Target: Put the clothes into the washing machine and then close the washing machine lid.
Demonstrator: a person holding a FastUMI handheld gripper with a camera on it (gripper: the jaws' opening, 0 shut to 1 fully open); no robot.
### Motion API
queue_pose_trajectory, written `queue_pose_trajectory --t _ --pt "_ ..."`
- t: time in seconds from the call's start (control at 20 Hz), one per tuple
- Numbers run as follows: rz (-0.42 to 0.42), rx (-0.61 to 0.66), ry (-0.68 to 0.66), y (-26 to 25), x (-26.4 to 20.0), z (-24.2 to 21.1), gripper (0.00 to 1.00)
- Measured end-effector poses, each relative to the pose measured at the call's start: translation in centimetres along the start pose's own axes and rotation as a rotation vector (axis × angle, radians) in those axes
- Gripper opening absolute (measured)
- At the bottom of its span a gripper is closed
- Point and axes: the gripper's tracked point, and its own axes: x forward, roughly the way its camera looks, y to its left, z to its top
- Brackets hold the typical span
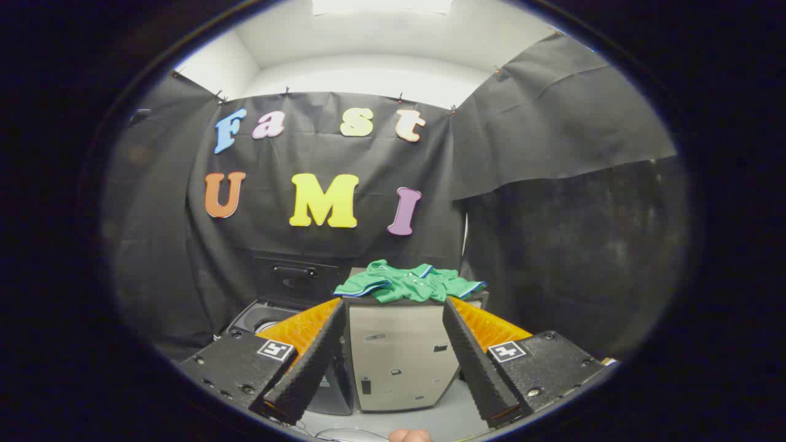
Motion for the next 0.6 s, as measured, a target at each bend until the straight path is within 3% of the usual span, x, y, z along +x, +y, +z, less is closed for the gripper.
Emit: queue_pose_trajectory --t 0.6 --pt "-0.056 0.017 -0.014 -1.2 -1.1 0.3 1.0"
